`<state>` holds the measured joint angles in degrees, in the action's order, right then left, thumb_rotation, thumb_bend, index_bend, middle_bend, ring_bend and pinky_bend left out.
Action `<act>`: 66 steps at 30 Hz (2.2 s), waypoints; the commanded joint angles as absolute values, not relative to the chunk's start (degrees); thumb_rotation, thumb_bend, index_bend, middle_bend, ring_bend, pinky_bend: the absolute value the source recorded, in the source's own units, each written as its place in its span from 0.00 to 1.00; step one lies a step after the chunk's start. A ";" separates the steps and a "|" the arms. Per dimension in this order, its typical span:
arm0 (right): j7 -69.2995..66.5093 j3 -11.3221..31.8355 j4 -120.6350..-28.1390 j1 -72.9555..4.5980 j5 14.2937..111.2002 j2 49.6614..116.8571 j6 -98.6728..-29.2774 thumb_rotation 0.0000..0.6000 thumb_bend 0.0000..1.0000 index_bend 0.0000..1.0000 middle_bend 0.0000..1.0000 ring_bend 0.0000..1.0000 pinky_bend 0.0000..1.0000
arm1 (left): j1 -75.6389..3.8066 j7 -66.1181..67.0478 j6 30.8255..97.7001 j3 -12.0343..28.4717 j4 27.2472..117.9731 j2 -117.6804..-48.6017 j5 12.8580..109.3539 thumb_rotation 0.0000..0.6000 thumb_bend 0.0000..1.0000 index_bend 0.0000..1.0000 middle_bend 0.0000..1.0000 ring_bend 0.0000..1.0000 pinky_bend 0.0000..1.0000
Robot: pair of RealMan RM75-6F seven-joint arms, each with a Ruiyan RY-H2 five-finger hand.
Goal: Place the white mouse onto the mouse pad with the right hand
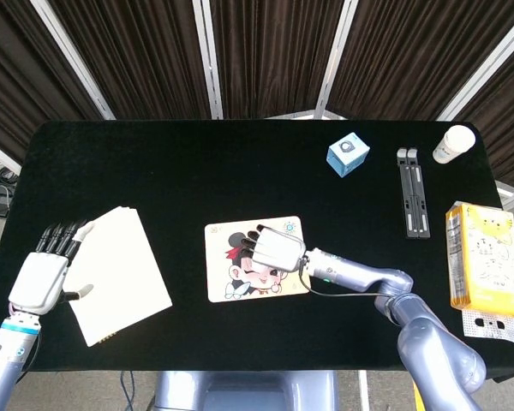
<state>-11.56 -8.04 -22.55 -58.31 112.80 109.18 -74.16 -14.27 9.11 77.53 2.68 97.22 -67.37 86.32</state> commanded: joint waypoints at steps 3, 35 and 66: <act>-11.14 -9.45 -20.68 -58.54 113.46 110.71 -74.94 1.00 0.23 0.63 0.60 0.40 0.59 | -14.47 9.55 77.09 2.56 97.53 -67.14 86.11 1.00 0.01 0.00 0.00 0.00 0.00; -13.60 -15.03 -13.97 -58.76 113.69 115.08 -75.47 1.00 0.21 0.60 0.50 0.30 0.36 | -15.15 8.51 75.39 2.65 98.98 -66.05 84.37 1.00 0.01 0.00 0.00 0.00 0.00; -3.17 -9.49 -21.22 -55.62 105.16 110.60 -71.86 1.00 0.16 0.06 0.00 0.00 0.00 | -15.33 8.05 75.31 2.16 99.05 -65.69 85.02 1.00 0.01 0.00 0.00 0.00 0.00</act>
<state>-4.11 -10.44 -20.47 -56.22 106.19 111.57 -71.81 -15.32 8.06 75.33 2.20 99.06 -65.72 84.97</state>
